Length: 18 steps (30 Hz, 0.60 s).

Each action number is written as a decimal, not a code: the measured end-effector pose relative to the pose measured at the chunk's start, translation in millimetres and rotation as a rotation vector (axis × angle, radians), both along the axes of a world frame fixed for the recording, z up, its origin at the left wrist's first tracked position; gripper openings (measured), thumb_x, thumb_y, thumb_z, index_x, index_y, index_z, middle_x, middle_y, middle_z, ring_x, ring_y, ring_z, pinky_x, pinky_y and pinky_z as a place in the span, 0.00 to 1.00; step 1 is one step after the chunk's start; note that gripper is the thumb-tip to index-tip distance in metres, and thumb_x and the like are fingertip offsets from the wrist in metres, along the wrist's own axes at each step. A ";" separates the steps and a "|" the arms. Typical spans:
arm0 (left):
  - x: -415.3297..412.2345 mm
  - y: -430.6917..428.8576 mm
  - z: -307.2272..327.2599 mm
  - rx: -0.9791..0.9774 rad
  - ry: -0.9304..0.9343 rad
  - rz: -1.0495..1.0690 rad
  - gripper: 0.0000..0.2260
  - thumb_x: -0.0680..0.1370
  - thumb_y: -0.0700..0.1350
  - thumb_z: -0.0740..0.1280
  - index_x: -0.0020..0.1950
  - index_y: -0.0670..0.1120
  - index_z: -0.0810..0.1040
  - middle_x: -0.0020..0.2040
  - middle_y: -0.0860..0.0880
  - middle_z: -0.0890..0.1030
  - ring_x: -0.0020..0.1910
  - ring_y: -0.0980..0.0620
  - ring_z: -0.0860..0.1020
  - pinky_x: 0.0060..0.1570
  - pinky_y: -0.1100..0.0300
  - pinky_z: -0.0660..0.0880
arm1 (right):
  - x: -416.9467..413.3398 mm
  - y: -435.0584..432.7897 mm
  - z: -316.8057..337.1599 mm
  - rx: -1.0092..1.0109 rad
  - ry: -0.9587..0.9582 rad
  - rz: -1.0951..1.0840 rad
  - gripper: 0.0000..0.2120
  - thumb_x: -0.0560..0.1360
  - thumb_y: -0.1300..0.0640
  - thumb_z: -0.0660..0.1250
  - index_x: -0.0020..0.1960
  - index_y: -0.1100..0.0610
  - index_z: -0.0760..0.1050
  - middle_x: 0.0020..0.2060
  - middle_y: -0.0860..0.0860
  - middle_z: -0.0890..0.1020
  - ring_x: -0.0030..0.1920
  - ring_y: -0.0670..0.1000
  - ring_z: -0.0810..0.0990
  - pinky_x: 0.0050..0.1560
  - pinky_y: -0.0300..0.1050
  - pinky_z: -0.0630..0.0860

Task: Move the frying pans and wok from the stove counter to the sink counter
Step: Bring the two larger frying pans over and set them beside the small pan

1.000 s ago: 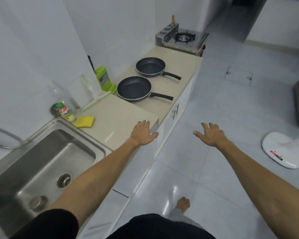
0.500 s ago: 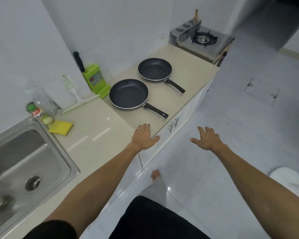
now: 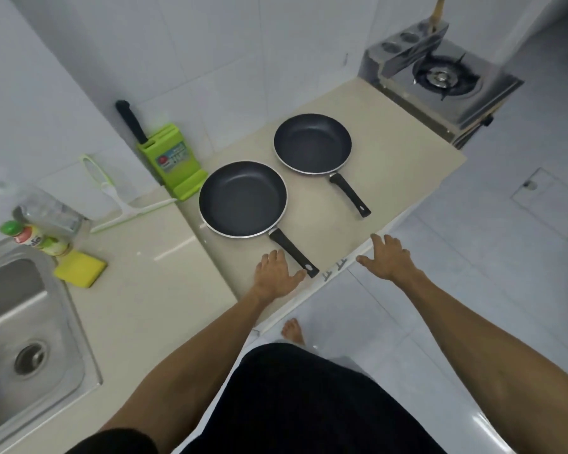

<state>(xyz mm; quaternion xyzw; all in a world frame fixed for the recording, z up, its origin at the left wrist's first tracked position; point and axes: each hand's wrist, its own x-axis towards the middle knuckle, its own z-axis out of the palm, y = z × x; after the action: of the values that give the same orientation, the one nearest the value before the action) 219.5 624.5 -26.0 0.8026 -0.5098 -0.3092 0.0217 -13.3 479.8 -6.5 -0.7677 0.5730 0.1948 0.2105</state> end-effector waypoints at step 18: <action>-24.3 -95.5 -44.6 0.126 0.441 0.826 0.27 0.79 0.52 0.69 0.67 0.35 0.65 0.63 0.36 0.77 0.63 0.36 0.77 0.53 0.52 0.73 | 49.2 -156.6 -51.0 0.014 -0.087 0.157 0.32 0.79 0.51 0.67 0.77 0.63 0.60 0.67 0.65 0.72 0.65 0.66 0.73 0.62 0.61 0.72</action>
<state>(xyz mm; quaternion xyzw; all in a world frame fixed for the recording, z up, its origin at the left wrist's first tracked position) 195.2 529.0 -70.6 0.8532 -0.1113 -0.4679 0.2019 35.9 323.2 -57.5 -0.8164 0.5003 0.1813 0.2245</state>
